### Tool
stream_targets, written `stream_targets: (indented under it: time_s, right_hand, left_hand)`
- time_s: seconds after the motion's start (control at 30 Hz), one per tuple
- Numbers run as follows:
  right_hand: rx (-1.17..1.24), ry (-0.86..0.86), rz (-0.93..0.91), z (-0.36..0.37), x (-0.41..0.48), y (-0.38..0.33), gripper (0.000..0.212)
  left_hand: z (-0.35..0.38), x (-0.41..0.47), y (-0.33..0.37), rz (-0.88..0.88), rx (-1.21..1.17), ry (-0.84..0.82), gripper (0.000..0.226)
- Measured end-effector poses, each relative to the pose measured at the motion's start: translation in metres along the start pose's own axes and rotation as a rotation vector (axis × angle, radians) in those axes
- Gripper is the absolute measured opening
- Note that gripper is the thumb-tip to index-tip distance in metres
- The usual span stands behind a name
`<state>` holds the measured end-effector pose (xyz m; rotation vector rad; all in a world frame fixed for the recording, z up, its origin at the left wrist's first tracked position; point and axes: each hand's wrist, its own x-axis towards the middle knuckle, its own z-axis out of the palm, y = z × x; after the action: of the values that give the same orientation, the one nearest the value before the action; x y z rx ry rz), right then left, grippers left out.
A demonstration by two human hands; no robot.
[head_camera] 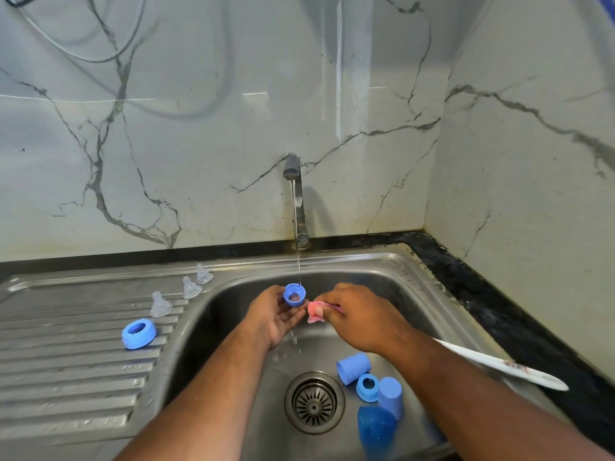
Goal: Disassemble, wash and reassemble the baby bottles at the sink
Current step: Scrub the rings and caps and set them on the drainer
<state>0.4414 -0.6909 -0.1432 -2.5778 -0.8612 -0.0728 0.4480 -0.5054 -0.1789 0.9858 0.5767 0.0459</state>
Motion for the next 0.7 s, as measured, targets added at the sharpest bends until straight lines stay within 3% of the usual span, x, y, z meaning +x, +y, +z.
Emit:
stream_targets:
  time_s: [0.2,0.33,0.47,0.6,0.7]
  right_hand:
    - [-0.006,-0.011,0.008,-0.001,-0.001,-0.001,0.030]
    - [-0.025,0.021,0.027,-0.004,0.000,0.000,0.027]
    - [-0.017,0.038,0.051,-0.005,0.000,0.001,0.029]
    - [-0.017,0.048,0.057,-0.005,-0.001,0.000,0.026]
    - [-0.009,0.030,0.046,-0.005,-0.001,-0.001,0.027]
  left_hand:
    - [0.002,-0.003,-0.003,-0.042,0.034,-0.048,0.033]
    - [0.000,-0.004,0.009,0.009,-0.112,-0.068,0.033]
    - [0.001,-0.006,0.001,-0.047,-0.021,-0.106,0.034]
    - [0.003,-0.001,0.004,0.029,-0.099,-0.115,0.032]
    - [0.003,-0.002,-0.003,0.002,-0.005,-0.096,0.033]
